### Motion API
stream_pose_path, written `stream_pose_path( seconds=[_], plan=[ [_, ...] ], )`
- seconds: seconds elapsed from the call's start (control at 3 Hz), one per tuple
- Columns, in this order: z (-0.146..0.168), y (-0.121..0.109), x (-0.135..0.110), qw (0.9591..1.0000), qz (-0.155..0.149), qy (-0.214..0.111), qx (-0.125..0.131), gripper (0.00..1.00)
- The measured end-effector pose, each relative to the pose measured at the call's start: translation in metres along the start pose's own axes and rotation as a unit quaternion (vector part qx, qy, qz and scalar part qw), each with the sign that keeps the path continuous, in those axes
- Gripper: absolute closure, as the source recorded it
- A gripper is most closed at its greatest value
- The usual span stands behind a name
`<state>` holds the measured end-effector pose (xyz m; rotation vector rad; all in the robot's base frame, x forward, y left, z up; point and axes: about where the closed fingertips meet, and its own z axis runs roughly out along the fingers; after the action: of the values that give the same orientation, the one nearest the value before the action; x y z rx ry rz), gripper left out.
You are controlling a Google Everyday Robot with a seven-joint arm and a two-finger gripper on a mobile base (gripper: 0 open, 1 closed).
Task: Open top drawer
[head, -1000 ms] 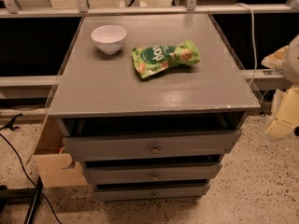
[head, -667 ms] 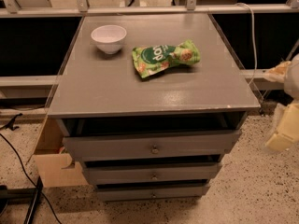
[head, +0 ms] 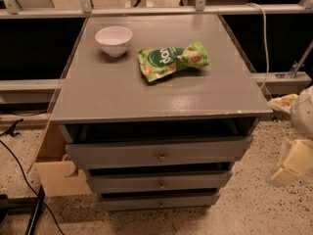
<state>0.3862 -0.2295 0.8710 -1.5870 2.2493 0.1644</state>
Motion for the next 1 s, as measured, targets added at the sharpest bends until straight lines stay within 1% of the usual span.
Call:
stream_pose_path(
  seconds=[0.33, 0.67, 1.0],
  plan=[
    [0.025, 0.013, 0.004, 0.9998, -0.013, -0.01, -0.011, 0.0],
    [0.059, 0.029, 0.007, 0.999, -0.029, -0.008, -0.034, 0.0],
    [0.059, 0.029, 0.007, 0.9989, -0.029, -0.009, -0.034, 0.0]
  ],
)
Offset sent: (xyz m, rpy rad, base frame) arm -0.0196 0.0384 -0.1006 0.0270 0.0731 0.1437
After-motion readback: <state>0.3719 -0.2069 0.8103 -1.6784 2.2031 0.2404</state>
